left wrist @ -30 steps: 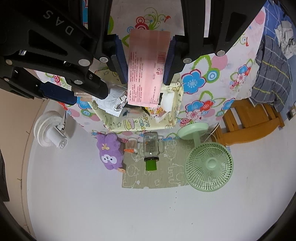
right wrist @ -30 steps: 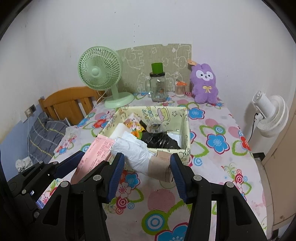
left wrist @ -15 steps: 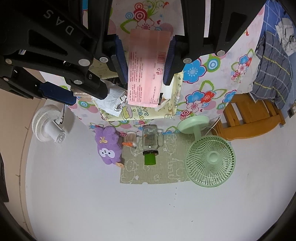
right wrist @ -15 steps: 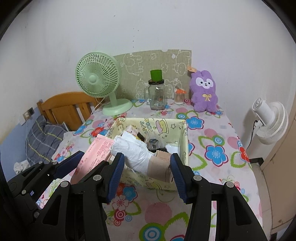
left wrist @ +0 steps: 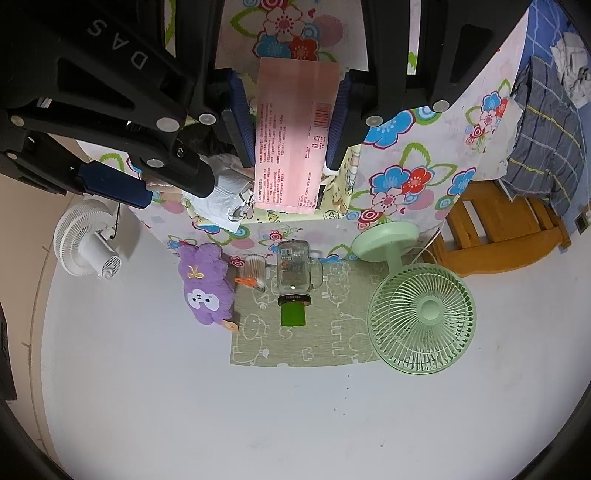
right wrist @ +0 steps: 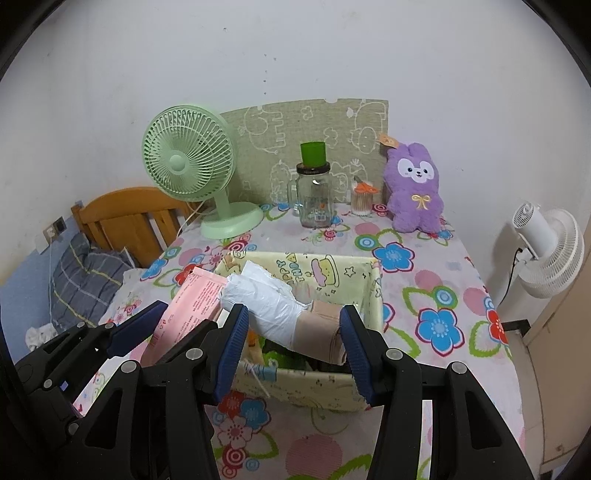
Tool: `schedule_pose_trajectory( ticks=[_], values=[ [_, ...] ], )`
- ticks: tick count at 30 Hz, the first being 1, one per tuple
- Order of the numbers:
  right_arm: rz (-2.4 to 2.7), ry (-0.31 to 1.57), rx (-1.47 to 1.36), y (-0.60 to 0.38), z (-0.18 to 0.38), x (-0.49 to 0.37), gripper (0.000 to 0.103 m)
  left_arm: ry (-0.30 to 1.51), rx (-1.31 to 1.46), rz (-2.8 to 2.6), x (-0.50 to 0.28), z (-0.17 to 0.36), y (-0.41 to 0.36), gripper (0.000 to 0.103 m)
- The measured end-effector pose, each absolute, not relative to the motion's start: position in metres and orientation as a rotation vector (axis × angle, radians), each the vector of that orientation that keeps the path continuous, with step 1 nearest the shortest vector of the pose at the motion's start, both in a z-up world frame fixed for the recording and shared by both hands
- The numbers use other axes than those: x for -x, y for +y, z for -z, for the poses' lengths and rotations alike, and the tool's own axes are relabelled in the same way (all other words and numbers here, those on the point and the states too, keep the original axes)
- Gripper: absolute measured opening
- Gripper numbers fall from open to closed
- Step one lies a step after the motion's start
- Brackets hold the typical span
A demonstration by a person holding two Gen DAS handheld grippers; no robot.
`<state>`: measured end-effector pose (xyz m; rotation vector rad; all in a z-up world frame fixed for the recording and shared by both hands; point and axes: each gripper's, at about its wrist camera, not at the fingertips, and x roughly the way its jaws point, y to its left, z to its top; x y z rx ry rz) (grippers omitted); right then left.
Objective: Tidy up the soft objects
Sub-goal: 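Lift and carry the pink packet and white roll over the basket with both tools, then lower both items into the basket and open both tools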
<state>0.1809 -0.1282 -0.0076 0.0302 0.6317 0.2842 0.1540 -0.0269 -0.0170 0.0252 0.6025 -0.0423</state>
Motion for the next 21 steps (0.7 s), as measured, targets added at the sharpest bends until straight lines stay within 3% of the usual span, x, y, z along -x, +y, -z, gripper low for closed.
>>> schedule_pose_trajectory(
  ticks=[21],
  values=[
    [-0.287,0.682,-0.075,-0.128,0.024,-0.243,0.055,0.647,0.003,0.047,-0.213,0.035,-0.023,0.04]
  ],
)
